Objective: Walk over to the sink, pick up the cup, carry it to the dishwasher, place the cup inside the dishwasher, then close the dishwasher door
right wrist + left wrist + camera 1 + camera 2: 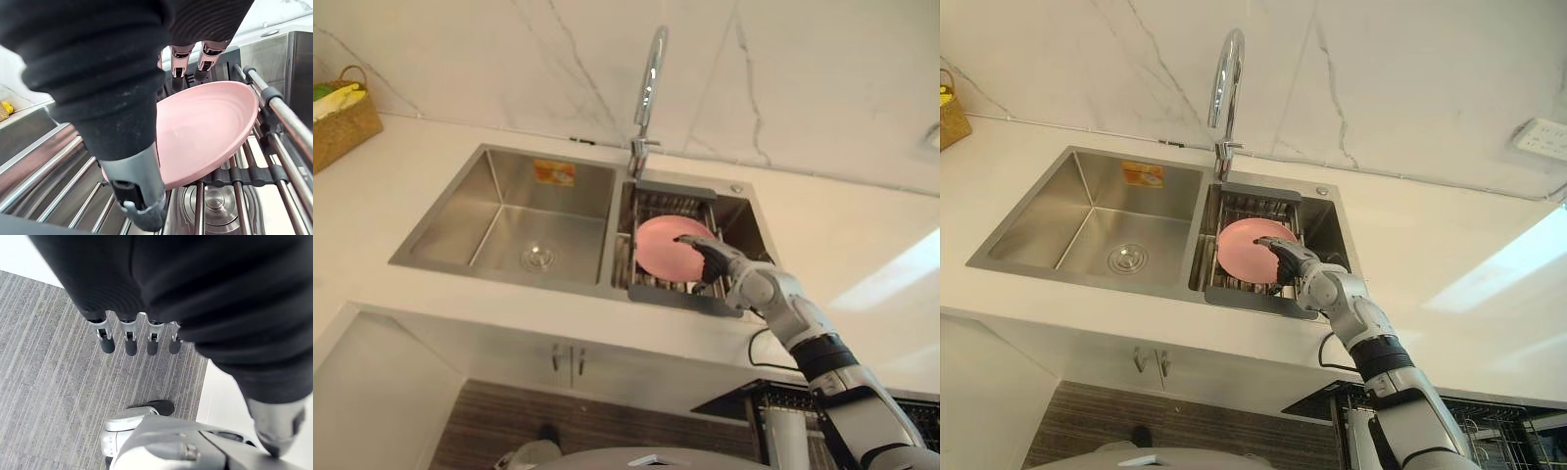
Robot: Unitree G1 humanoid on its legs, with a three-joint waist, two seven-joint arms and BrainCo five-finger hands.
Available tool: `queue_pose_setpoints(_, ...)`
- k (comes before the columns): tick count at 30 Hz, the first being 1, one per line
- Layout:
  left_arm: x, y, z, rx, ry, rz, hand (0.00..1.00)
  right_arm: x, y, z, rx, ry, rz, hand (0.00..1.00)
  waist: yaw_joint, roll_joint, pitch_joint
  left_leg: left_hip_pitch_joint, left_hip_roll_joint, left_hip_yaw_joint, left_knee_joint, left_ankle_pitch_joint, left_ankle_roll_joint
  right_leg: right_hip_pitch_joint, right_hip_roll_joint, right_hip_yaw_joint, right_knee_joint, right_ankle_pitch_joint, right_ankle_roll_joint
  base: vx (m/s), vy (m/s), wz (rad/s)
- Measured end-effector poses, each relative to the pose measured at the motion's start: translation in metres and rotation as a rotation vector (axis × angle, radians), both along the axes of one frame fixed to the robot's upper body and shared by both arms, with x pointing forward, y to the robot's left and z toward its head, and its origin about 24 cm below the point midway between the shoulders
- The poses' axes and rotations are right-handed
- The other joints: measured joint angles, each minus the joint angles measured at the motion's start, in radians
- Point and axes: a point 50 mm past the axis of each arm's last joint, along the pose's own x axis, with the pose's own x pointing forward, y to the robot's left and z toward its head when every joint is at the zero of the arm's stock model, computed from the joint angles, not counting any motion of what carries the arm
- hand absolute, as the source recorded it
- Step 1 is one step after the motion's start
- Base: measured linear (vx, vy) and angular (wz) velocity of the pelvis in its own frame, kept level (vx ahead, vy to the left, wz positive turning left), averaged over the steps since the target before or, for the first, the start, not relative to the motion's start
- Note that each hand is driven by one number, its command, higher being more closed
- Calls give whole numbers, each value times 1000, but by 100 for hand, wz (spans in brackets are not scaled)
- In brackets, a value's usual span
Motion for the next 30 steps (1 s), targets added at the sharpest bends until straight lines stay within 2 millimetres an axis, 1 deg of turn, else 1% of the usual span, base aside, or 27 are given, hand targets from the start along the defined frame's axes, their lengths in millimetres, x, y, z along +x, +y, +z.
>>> queue_pose_setpoints(3, 0, 0, 0, -1, 3, 0, 0, 1, -5, -9, -21, 19, -34, 0, 4, 0, 1, -6, -8, -11, 0, 0, 4, 1, -7, -13, 8, 3, -1, 54, 22, 11)
queue_pose_setpoints(4, 1, 0, 0, -3, 4, 0, 0, 3, -8, -11, -48, 17, -54, 0, 11, 1, 8, -7, -11, -14, 0, 1, 6, 0, -9, -15, 9, 8, 7, 44, 17, 6)
queue_pose_setpoints(6, 2, -1, 0, -4, 3, -1, 0, 6, -10, -11, -70, 8, -65, 0, 14, 2, 12, -7, -11, -15, 0, 5, 13, 0, -9, -15, 10, 9, 7, 20, 7, 2)
queue_pose_setpoints(10, 3, -1, 0, -7, -1, -3, 0, 10, -9, -13, -93, -7, -92, 0, 20, 2, 14, -6, -12, -16, 0, 6, 13, 1, -9, -16, 12, 9, 6, 0, 0, 0)
queue_pose_setpoints(12, 4, -1, 1, -12, -6, -3, 0, 10, -11, -19, -95, -7, -111, 0, 27, 3, 18, -5, -15, -17, 0, 6, 13, 2, -10, -16, 14, 7, 3, 0, 0, 0)
queue_pose_setpoints(15, 5, -1, 1, -15, -9, -1, 0, 11, -10, -24, -116, -2, -113, 0, 27, 5, 34, -1, -16, -17, 0, 1, 7, 4, -12, -16, 20, -3, -5, 0, 0, 0)
queue_pose_setpoints(19, 5, -1, 1, -17, -9, -2, 0, 11, -9, -25, -140, -23, -119, 0, 28, 6, 39, 4, -16, -17, 0, -1, 8, 10, -13, -16, 20, -5, -6, 0, 0, 0)
queue_pose_setpoints(24, 6, -1, 1, -24, -13, 1, 0, 12, -12, -28, -182, -13, -123, 0, 42, 2, 41, 5, -17, -17, 0, -2, 9, 13, -13, -16, 20, -6, -6, 0, 0, 0)
queue_pose_setpoints(28, 6, 0, 1, -25, -10, 4, 0, 13, -10, -28, -190, -13, -117, 0, 46, -2, 41, 6, -18, -18, 0, -4, 9, 15, -13, -16, 19, -7, -8, 8, 2, 1)
queue_pose_setpoints(30, 6, 0, 1, -24, -8, 4, 0, 13, -8, -29, -226, -18, -101, 0, 47, -4, 42, 7, -18, -18, 0, -4, 9, 16, -13, -16, 19, -7, -8, 0, 0, 0)
